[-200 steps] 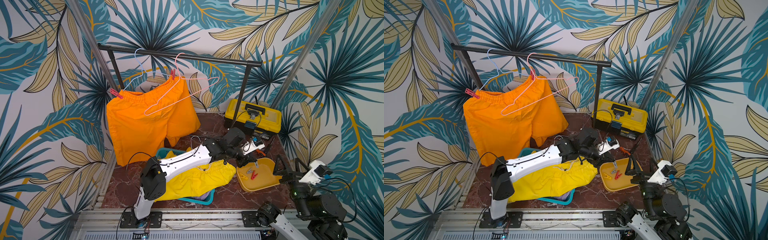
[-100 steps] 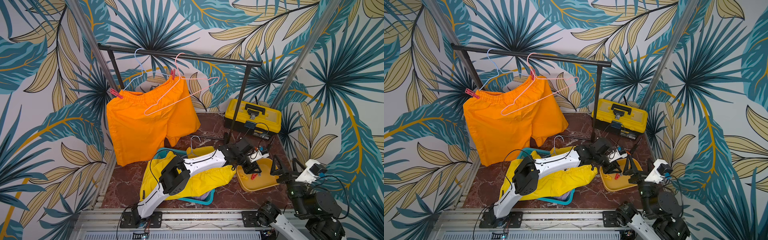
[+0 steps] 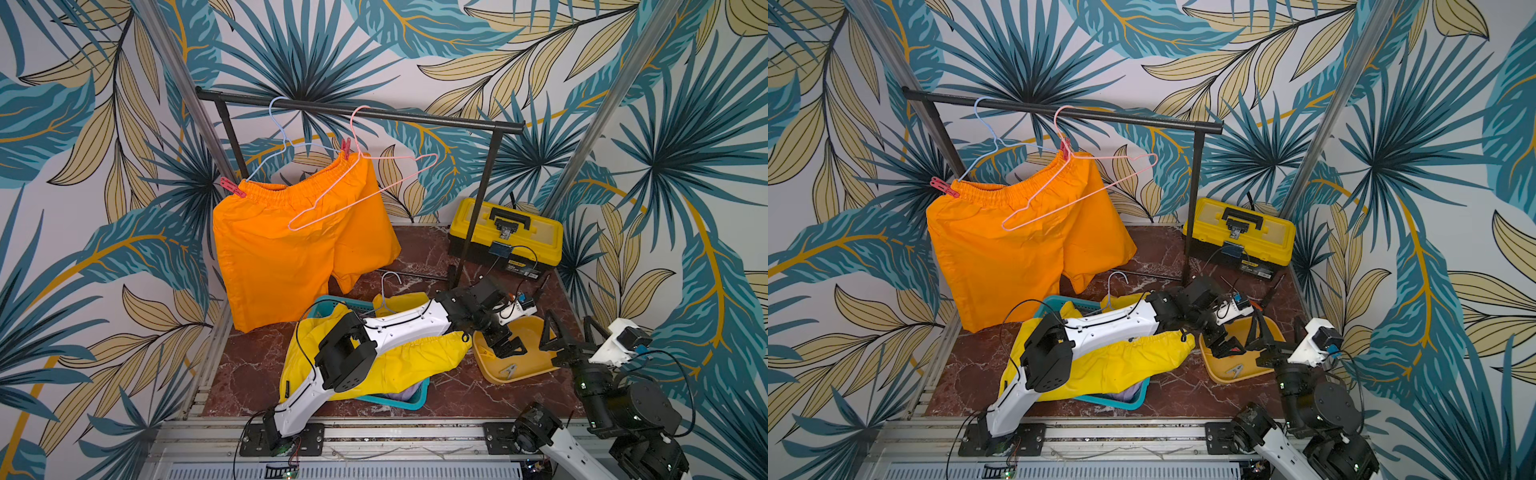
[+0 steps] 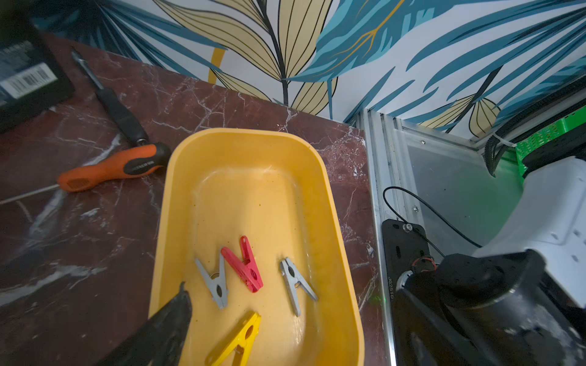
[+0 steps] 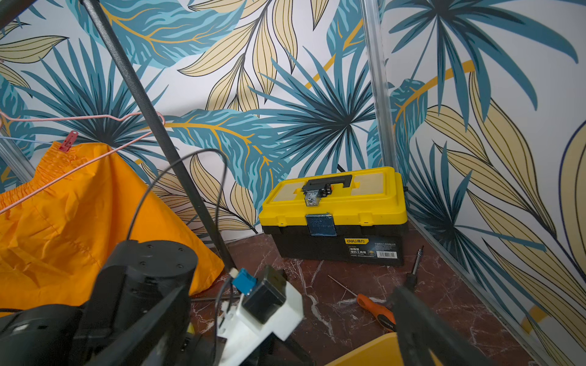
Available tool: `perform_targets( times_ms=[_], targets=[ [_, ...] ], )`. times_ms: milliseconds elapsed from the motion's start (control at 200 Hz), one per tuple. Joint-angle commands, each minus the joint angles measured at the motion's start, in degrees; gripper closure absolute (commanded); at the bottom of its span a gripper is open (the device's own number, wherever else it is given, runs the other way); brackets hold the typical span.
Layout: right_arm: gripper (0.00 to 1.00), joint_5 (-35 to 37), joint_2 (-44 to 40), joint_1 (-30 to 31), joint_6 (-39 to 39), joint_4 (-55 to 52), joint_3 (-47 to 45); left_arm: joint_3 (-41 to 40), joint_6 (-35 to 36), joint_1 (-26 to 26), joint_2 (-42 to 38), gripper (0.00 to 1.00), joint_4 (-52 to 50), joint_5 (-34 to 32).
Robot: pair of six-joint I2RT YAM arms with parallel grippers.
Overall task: Remove the clothespins securing shorts to the hanger
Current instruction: Place the clothespin in the storage box, then pick up the hanger from the basket.
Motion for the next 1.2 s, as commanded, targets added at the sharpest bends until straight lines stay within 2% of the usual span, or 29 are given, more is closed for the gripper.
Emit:
perform_targets(
  times_ms=[0,120,200,310,466,601,646,821,991,1197],
  targets=[
    [0.0,-2.14,0.11,-0.16,0.13,0.75,0.77,-1.83,1.36,-0.27,-12.28,0.01,-0.31,-2.8],
    [0.0,-4.91,1.76,-0.15,0.55,1.78,1.75,-8.44,0.46,-0.28,-22.72,0.0,-0.39,-5.94],
    [0.0,-7.87,5.72,-0.15,0.44,1.87,2.98,-13.22,-0.21,-0.28,-29.55,0.0,-0.47,-9.29],
    [0.01,-14.51,14.72,-0.08,3.09,0.13,6.77,-21.41,-2.07,-0.19,-40.4,0.0,-0.65,-16.43],
    [0.0,-25.95,26.67,-0.16,5.89,3.27,8.72,-33.2,-6.75,0.96,-56.75,0.0,-3.19,-31.37],
    [0.0,-36.4,39.68,0.22,5.81,3.84,11.95,-41.94,-10.32,5.46,-69.5,0.0,-6.85,-38.13],
    [0.0,-37.36,43.57,0.9,6.34,4.61,12.69,-44.44,-11.65,7.91,-73.31,0.0,-7.92,-39.62],
    [0.0,-38.1,56.62,5.41,3.92,8.2,16.29,-51.78,-13.65,18.98,-82.27,0.0,-10.96,-38.52],
    [0.0,-33.17,69.84,11.69,-0.23,4.96,24.5,-57.13,-16.37,31.26,-82.27,0.0,-11.18,-26.96],
    [0.08,-28.62,80.62,13.53,-3.21,1.84,30.18,-63.16,-19.42,38.97,-82.33,0.0,-9.49,-22.22]
  ],
)
